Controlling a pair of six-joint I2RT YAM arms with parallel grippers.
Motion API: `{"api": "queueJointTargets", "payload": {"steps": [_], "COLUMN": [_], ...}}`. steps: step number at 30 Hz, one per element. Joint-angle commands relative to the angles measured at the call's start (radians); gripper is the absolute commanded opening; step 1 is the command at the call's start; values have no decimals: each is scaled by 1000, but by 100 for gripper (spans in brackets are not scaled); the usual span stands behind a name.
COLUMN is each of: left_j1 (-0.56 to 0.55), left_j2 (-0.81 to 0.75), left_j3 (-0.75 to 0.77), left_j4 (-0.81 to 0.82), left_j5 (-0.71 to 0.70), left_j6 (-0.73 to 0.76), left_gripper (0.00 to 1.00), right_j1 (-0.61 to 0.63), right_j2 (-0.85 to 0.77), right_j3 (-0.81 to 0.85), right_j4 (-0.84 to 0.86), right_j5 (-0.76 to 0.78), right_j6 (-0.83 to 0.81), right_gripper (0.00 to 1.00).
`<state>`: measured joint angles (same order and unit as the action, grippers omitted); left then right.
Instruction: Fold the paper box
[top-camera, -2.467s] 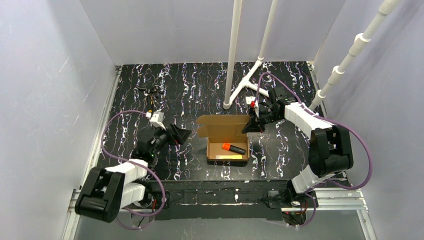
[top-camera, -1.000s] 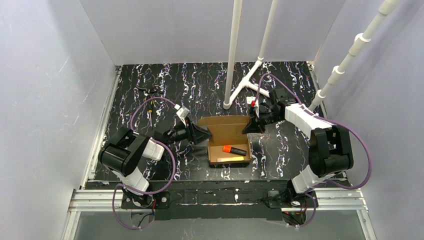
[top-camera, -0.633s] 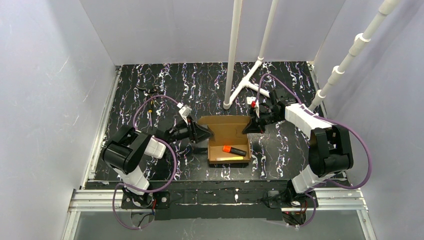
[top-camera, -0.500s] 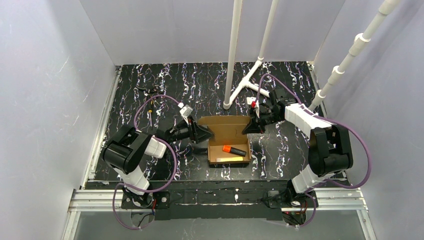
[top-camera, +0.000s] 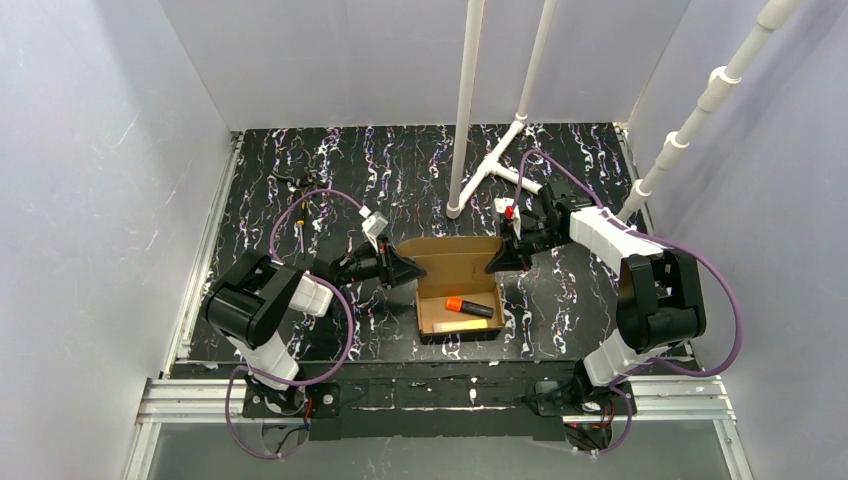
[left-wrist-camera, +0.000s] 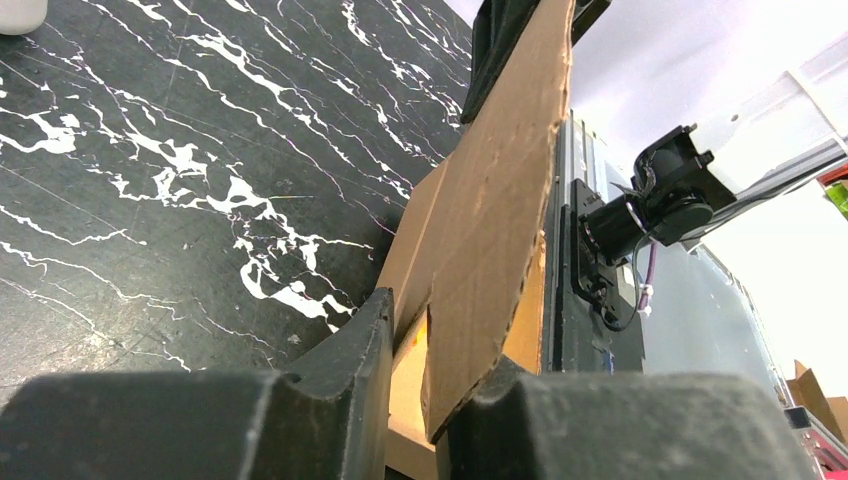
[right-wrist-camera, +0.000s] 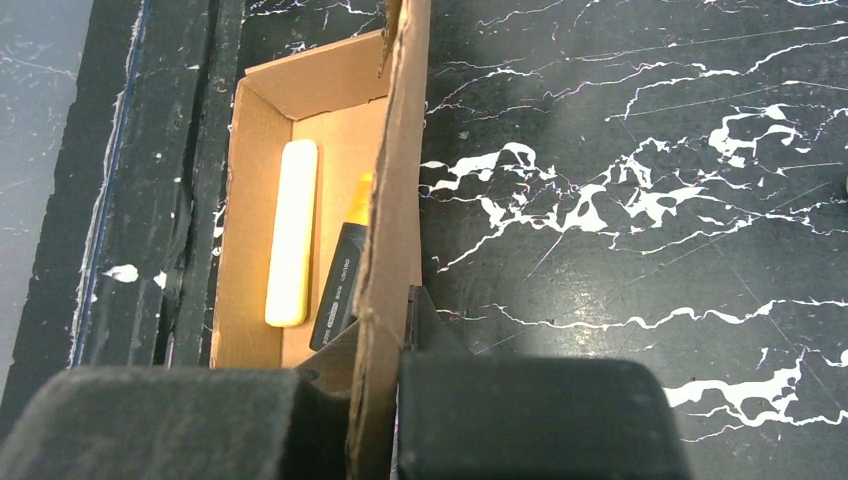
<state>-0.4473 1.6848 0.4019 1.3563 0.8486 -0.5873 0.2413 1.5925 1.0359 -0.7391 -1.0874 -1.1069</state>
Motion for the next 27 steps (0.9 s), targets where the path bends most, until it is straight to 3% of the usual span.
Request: {"api": "queueJointTargets", "payload": {"steps": [1,5,9,10,11,15,16,20,23,27], "left_j1": [-14,-14,-15,-14,-13,7,13,45,52,65], "left_j2": [-39,-45,-59,-65,-74,-155,-183,-359,-474,-556], "left_j3": [44,44,38,34,24,-43,-64,-127,-152,-131], "left_j4": [52,52,50,49,47,14,0,-164,-268,-401], "left_j5": [19,28,18,-1,-30,-134,-157,-242,-312,-361], "left_j6": [9,25,36,31,27,16,16,28,30,5], "left_gripper": [10,0,0,7,24,64,70,83,98,98], "right_j1": [16,16,16,16,16,16,15,15,15,15], "right_j2": [7,11,11,11,10,6,6,12,12,13], "right_j3": [21,23,25,27,28,32,35,63,75,80], "right_j4": [-36,-35,-29,-22,-11,70,82,103,127,149], "right_j5": [-45,-39,-32,-27,-19,28,37,62,81,113], "right_j6": [-26,-23,-21,-14,-1,90,104,140,166,180], "right_gripper": [1,1,1,1,1,1,1,1,1,4]}}
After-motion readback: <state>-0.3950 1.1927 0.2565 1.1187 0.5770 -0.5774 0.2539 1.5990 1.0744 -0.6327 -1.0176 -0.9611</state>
